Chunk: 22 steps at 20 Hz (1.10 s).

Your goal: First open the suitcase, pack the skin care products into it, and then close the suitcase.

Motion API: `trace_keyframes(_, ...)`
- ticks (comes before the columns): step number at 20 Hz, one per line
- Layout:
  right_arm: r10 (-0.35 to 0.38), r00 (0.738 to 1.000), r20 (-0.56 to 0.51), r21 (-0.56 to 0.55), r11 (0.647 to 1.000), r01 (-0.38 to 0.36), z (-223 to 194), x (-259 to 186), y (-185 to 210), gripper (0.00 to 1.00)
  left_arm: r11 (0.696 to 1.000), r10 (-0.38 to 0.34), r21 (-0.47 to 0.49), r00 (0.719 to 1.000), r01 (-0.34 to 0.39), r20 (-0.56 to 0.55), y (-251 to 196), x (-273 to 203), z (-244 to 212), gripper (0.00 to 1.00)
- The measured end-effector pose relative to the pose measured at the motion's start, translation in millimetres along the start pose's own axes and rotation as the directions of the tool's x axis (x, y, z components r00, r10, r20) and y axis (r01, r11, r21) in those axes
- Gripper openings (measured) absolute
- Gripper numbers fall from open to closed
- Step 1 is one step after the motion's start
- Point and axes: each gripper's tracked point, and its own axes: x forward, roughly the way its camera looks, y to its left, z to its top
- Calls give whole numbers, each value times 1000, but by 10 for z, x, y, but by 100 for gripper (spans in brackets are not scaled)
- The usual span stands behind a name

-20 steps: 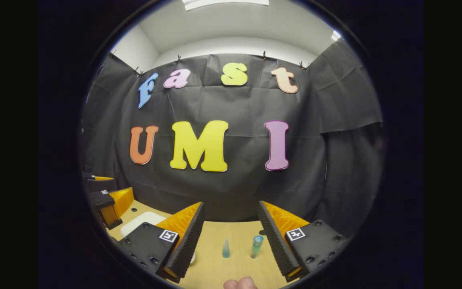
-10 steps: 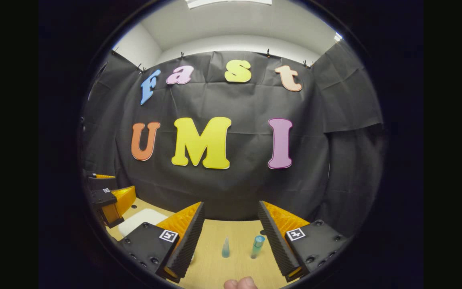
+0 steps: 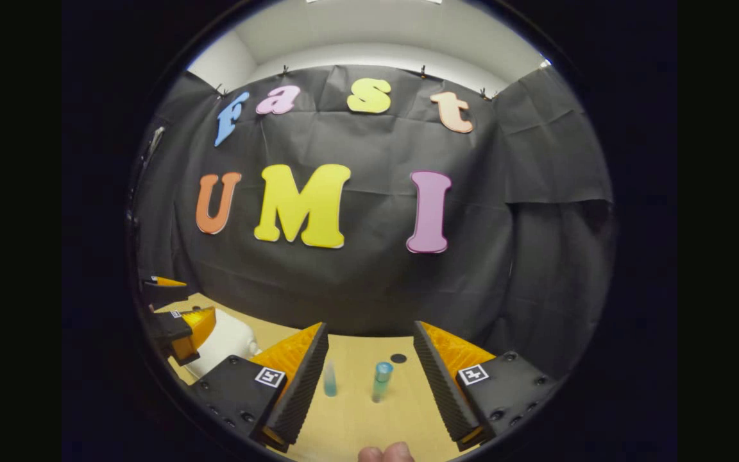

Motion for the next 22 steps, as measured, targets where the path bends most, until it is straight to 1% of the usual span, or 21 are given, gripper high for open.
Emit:
trace_keyframes(2,-39,999,-31,-6,999,39,-153,-3,-233,79,994,-31,100,999,35,-37,-191,98,-164,100)
trace_keyframes(3,-61,997,-45,-7,998,60,-212,-13,-342,79,984,-48,169,997,58,-60,-276,145,-253,100)
trace_keyframes(4,-83,995,-57,-5,997,83,-272,-19,-460,77,969,-70,232,994,87,-80,-369,213,-355,100)
trace_keyframes(6,-115,989,-95,-5,993,115,-434,-40,-615,77,935,-123,318,985,155,-118,-607,286,-542,99)
trace_keyframes(7,-126,985,-116,-6,992,126,-510,-53,-671,79,915,-134,364,981,175,-137,-666,324,-625,99)
trace_keyframes(8,-138,982,-132,-9,990,138,-560,-69,-728,79,890,-137,413,977,194,-163,-693,365,-717,99)
trace_keyframes(9,-149,979,-139,-9,989,149,-577,-81,-778,80,857,-136,470,972,213,-193,-717,401,-814,99)
trace_keyframes(11,-169,975,-147,-3,985,171,-628,-89,-893,77,779,-139,572,960,257,-242,-812,453,-1034,98)
trace_keyframes(12,-178,972,-154,-1,984,180,-655,-79,-943,77,742,-132,615,957,268,-258,-850,495,-1104,97)
trace_keyframes(13,-188,969,-161,-1,982,190,-691,-68,-983,80,712,-117,644,951,281,-285,-826,521,-1178,98)
trace_keyframes(14,-197,966,-166,0,980,200,-702,-60,-1028,80,693,-102,658,944,295,-315,-787,539,-1249,96)
trace_keyframes(15,-204,965,-167,2,978,207,-710,-55,-1062,77,683,-78,663,933,306,-350,-744,590,-1358,96)
trace_keyframes(16,-210,963,-167,4,977,213,-713,-58,-1087,77,677,-56,665,924,314,-379,-682,621,-1441,95)
trace_keyframes(19,-204,962,-182,14,978,210,-791,-48,-1090,79,661,-10,679,909,319,-417,-556,773,-1535,93)
trace_keyframes(20,-199,962,-188,14,979,205,-819,-41,-1072,79,654,-1,685,906,321,-424,-523,789,-1552,87)
trace_keyframes(21,-192,962,-191,15,980,199,-847,-39,-1057,79,648,15,686,895,331,-446,-506,813,-1609,84)
trace_keyframes(22,-186,963,-193,17,981,193,-854,-28,-1027,79,639,32,687,880,346,-473,-501,810,-1687,75)
